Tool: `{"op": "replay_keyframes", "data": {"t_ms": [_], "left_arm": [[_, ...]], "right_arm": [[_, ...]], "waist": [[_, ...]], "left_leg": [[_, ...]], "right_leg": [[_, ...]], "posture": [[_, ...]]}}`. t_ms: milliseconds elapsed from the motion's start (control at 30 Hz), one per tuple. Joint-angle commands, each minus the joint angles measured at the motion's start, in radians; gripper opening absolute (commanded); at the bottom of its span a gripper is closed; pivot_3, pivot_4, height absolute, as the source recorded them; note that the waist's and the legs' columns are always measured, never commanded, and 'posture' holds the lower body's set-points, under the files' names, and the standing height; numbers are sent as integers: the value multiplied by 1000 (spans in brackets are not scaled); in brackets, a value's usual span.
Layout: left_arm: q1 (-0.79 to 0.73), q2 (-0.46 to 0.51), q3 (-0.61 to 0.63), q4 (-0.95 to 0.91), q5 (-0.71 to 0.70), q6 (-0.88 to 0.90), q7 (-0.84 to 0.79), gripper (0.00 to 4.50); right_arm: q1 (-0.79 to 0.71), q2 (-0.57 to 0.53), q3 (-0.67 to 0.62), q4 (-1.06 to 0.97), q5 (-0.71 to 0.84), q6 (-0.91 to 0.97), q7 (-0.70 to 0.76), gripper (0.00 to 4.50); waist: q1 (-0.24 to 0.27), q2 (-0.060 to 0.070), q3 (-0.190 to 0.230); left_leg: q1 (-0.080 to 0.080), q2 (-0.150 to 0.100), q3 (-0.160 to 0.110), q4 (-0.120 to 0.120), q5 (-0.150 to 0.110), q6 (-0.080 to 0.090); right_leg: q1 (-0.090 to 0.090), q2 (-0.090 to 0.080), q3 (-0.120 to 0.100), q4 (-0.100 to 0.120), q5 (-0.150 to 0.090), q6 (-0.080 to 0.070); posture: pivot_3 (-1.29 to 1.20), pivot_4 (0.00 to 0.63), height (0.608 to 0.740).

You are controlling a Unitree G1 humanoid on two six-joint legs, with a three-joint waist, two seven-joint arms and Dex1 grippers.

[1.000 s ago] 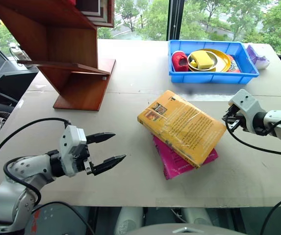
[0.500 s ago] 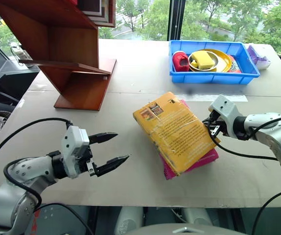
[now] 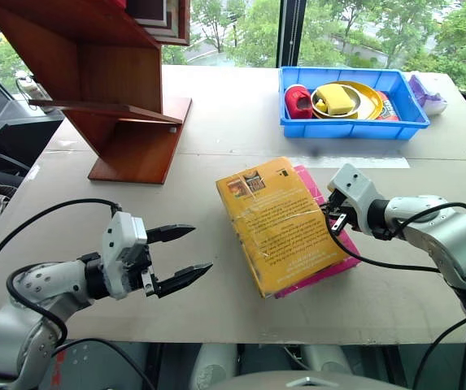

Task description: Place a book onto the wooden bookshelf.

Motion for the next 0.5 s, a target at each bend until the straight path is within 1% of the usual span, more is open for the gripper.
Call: {"op": "replay_keyframes", "data": {"t_ms": [33,133,167,200,233,300,333,400,433,467,500], "left_arm": [[-1,-9,48,12,-59,59,50,4500],[-33,-14,59,27,-176,204,136,4500],[-46,-13,57,32,-208,250,162,4500],[-58,-7,53,41,-253,310,187,4500],[-71,3,49,47,-277,361,215,4500],[-107,14,47,68,-358,466,268,4500],[-132,20,45,86,-407,523,294,4500],[-196,23,30,144,-507,649,369,4500],[-226,17,22,176,-549,699,405,4500],[-259,12,8,217,-586,759,448,4500],[-281,11,2,248,-611,800,476,4500]], "right_arm": [[70,-26,-148,-28,0,-107,13,108],[166,-100,-266,-25,20,-200,97,108],[204,-102,-334,-29,61,-231,143,108],[253,-103,-404,-38,106,-278,203,599],[306,-103,-464,-56,146,-331,272,840],[391,-98,-560,-86,225,-375,357,1716],[426,-91,-605,-102,265,-398,394,2225],[501,-98,-690,-131,321,-434,465,2940],[535,-106,-725,-143,343,-451,501,3526],[566,-112,-765,-152,365,-463,533,3769],[585,-116,-788,-161,382,-471,548,4202]], "waist": [[4,0,0],[6,0,0],[5,0,0],[4,0,0],[4,-1,0],[3,-1,0],[2,0,0],[1,0,0],[-1,0,0],[-1,0,0],[1,0,0]], "left_leg": [[0,0,-1,0,0,0],[-1,-1,-1,0,0,0],[-1,-1,-1,0,0,0],[0,-1,-1,1,0,0],[0,-1,-2,1,0,0],[1,-1,-4,1,0,0],[1,0,-5,1,0,0],[2,0,-6,1,0,0],[3,0,-8,1,0,0],[4,0,-8,2,0,0],[5,1,-8,2,0,0]], "right_leg": [[0,0,-1,0,0,0],[0,0,-1,0,0,0],[0,0,-2,0,0,0],[1,0,-1,0,0,1],[2,0,-2,0,0,1],[3,3,-5,0,0,1],[4,3,-6,0,0,1],[4,4,-6,1,0,1],[5,4,-8,2,0,1],[6,4,-8,2,0,1],[8,5,-8,2,0,0]], "posture": [[0,150,740],[0,150,740],[0,150,740],[0,150,740],[0,150,740],[0,150,740],[0,150,740],[0,150,740],[0,150,740],[0,150,740],[0,150,740]]}}
